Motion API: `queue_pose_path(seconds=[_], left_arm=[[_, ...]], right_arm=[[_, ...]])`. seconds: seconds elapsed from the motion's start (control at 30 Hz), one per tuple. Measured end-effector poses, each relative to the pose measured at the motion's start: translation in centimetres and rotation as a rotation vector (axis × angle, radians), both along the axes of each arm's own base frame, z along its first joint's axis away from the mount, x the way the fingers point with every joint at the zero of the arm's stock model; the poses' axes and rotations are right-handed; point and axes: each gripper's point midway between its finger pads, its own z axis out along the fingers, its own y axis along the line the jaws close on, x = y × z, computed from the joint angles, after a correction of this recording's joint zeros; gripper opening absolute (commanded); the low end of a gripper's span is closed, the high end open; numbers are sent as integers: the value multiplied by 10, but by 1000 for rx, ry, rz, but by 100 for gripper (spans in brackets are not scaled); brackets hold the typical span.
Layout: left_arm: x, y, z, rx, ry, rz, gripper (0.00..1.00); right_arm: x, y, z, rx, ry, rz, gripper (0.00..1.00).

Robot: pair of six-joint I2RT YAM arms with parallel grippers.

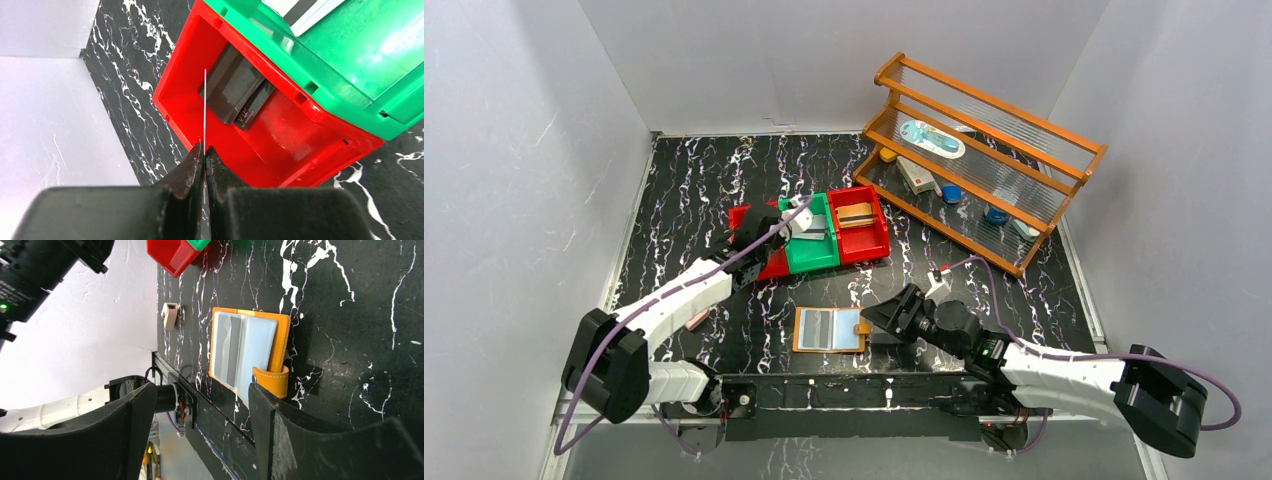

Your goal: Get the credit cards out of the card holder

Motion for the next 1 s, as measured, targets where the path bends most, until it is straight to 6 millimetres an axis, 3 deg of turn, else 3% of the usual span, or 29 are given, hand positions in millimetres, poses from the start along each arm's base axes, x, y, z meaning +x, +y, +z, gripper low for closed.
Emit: queue_pose_path(seconds=[0.2,0.57,0.8,1.0], left_arm=[[13,0,-16,84,-4,-103,0],[41,1,-30,56,-21,-166,0],[44,5,-56,59,43,-169,0],[50,7,-61,50,37,-161,6]], right_arm=[[0,-2,1,-1,-1,-7,76],[3,-5,2,-4,-4,-30,77],[4,-6,2,-2,-4,-34,77],[4,-6,6,12,-9,-39,78]])
